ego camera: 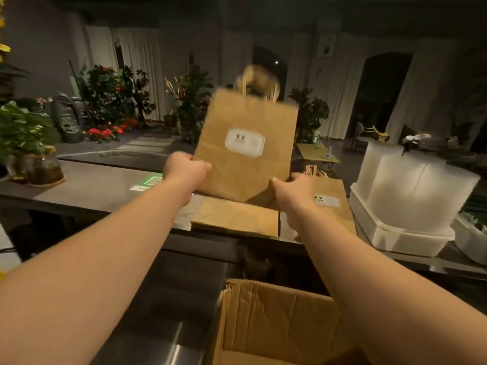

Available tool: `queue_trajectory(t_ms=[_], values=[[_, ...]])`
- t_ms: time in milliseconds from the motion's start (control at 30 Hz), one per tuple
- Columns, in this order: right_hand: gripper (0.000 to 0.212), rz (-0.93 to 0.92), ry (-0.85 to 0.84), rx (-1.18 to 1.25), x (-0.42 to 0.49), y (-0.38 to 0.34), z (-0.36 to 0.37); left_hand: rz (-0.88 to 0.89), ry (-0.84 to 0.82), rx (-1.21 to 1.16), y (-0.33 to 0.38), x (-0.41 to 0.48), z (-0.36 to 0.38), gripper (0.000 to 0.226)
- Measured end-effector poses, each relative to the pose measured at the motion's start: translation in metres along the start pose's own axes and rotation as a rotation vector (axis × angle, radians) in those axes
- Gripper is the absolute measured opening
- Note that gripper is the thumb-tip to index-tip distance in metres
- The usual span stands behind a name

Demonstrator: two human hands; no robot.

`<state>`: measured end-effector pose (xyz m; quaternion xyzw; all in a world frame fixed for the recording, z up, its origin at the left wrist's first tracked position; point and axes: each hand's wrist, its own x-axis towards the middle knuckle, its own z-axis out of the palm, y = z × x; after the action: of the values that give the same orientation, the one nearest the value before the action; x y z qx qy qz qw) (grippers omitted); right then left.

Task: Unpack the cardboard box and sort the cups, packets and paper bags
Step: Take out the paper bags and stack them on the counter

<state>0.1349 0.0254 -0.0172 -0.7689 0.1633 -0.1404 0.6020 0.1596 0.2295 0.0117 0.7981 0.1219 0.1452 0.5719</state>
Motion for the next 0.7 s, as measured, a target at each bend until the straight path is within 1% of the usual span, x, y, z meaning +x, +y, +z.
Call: queue_trajectory(t_ms=[67, 100, 133, 167, 233, 300, 333, 400, 500, 567, 600, 700], values=[[0.032, 0.150, -0.041, -0.221, 0.017, 0.021, 0.010, -0.147, -0.135, 0.144, -0.020, 0.013, 0.014, 0.043], [0.029, 0.197, -0.075, -0.337, 0.022, 0.028, 0.013, -0.202, -0.193, 0.213, -0.032, 0.017, 0.021, 0.051], [0.025, 0.204, -0.106, -0.450, 0.025, 0.032, 0.017, -0.241, -0.223, 0.267, -0.040, 0.018, 0.026, 0.057], [0.020, 0.180, -0.133, -0.557, 0.027, 0.033, 0.018, -0.268, -0.228, 0.287, -0.047, 0.017, 0.032, 0.062], [0.016, 0.112, -0.199, -0.750, 0.033, 0.026, 0.022, -0.288, -0.209, 0.254, -0.053, 0.018, 0.038, 0.058], [0.021, 0.058, -0.229, -0.876, 0.037, 0.025, 0.026, -0.300, -0.198, 0.226, -0.055, 0.021, 0.040, 0.054], [0.021, 0.046, -0.224, -0.917, 0.037, 0.024, 0.026, -0.300, -0.196, 0.228, -0.054, 0.020, 0.039, 0.054], [0.014, 0.035, -0.213, -0.939, 0.037, 0.025, 0.025, -0.289, -0.175, 0.235, -0.056, 0.019, 0.040, 0.055], [0.018, 0.018, -0.193, -0.916, 0.034, 0.027, 0.026, -0.274, -0.135, 0.261, -0.058, 0.018, 0.041, 0.050], [0.008, -0.023, -0.158, -0.898, 0.031, 0.027, 0.027, -0.268, -0.136, 0.293, -0.058, 0.017, 0.041, 0.044], [0.008, -0.036, -0.144, -0.887, 0.027, 0.027, 0.026, -0.268, -0.137, 0.301, -0.059, 0.016, 0.041, 0.043], [0.016, -0.062, -0.107, -0.858, 0.016, 0.029, 0.022, -0.261, -0.119, 0.305, -0.060, 0.011, 0.041, 0.050]])
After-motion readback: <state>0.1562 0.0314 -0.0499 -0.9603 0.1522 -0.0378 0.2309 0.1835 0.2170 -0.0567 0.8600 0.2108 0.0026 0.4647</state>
